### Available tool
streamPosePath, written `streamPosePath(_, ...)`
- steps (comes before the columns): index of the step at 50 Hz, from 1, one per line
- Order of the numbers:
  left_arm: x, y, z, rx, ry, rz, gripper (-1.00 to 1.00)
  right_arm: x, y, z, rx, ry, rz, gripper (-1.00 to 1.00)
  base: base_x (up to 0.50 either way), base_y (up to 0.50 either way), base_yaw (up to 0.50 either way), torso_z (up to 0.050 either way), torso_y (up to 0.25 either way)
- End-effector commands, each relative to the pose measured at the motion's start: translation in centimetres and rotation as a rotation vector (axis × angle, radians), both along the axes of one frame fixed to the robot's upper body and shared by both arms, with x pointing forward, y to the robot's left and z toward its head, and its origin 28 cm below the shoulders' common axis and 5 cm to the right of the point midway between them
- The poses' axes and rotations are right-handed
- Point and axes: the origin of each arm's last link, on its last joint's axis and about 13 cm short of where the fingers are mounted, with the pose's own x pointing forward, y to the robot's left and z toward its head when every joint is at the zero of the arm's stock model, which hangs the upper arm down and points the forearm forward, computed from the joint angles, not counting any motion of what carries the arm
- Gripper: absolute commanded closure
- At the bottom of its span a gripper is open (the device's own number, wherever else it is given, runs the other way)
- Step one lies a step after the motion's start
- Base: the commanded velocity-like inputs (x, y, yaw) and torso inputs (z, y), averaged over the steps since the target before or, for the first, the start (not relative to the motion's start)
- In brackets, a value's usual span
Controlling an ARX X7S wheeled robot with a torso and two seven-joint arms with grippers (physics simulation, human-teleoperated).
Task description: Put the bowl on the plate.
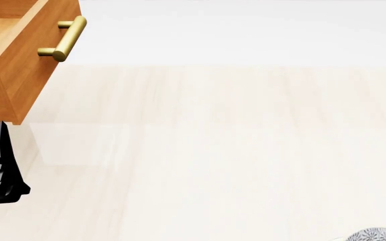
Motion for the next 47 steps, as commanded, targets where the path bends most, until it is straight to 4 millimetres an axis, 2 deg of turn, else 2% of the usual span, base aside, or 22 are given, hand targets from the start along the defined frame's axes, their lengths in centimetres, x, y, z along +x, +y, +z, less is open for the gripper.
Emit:
streamPosePath(1, -0.3, -0.2, 0.3, 0.0, -0.014, -0.025, -1.0, 1.2, 0.9, 4.0, 0.017, -0.236, 0.103, -1.0, 0.0, 0.0, 0.0, 0.0, 0.0)
streamPosePath(4, -0.5, -0.2, 0.3, -0.004, -0.019, -0.032, -1.0, 1.3, 1.4, 4.3, 0.072, -0.327, 0.13, -1.0, 0.0, 0.0, 0.0, 0.0, 0.0)
streamPosePath(10, -0.9, 0.0, 0.8, -0.019, -0.046, -0.042, -1.0, 1.2, 2.3, 3.6, 0.168, -0.46, 0.184, -1.0, 0.0, 0.0, 0.0, 0.0, 0.0)
streamPosePath(16, -1.8, 0.0, 0.8, -0.057, -0.079, -0.102, -1.0, 0.4, 4.2, 2.0, 0.42, -0.695, 0.235, -1.0, 0.0, 0.0, 0.0, 0.0, 0.0)
streamPosePath(19, -2.2, -0.1, 0.8, -0.062, -0.091, -0.105, -1.0, -0.1, 4.9, 1.2, 0.522, -0.724, 0.243, -1.0, 0.0, 0.0, 0.0, 0.0, 0.0)
streamPosePath(24, -2.7, -0.1, 0.3, -0.089, -0.09, -0.142, -1.0, 0.2, 7.1, -0.8, 0.787, -0.781, 0.24, -1.0, 0.0, 0.0, 0.0, 0.0, 0.0)
streamPosePath(29, -3.3, -0.6, -0.7, -0.101, -0.082, -0.193, -1.0, 0.8, 8.3, -2.5, 1.066, -0.801, 0.194, -1.0, 0.0, 0.0, 0.0, 0.0, 0.0)
streamPosePath(32, -3.4, -0.8, -1.3, -0.134, -0.063, -0.216, -1.0, 1.7, 9.2, -4.8, 1.293, -0.749, 0.116, -1.0, 0.0, 0.0, 0.0, 0.0, 0.0)
streamPosePath(35, -3.4, -1.0, -2.1, -0.168, -0.034, -0.233, -1.0, 2.4, 9.6, -5.8, 1.426, -0.702, 0.06, -1.0, 0.0, 0.0, 0.0, 0.0, 0.0)
streamPosePath(36, -3.3, -1.2, -2.7, -0.17, -0.023, -0.235, -1.0, 2.9, 10.0, -7.3, 1.509, -0.677, 0.026, -1.0, 0.0, 0.0, 0.0, 0.0, 0.0)
streamPosePath(40, -3.1, -1.4, -4.4, -0.192, 0.025, -0.227, -1.0, 4.0, 10.7, -9.4, 1.692, -0.605, -0.117, -1.0, 0.0, 0.0, 0.0, 0.0, 0.0)
streamPosePath(44, -3.1, -1.6, -5.9, -0.155, 0.042, -0.2, -1.0, 4.5, 10.8, -11.2, 1.732, -0.616, -0.217, -1.0, 0.0, 0.0, 0.0, 0.0, 0.0)
streamPosePath(47, -3.2, -1.7, -7.4, -0.209, 0.138, -0.221, -1.0, 4.3, 11.3, -12.9, 1.79, -0.52, -0.274, -1.0, 0.0, 0.0, 0.0, 0.0, 0.0)
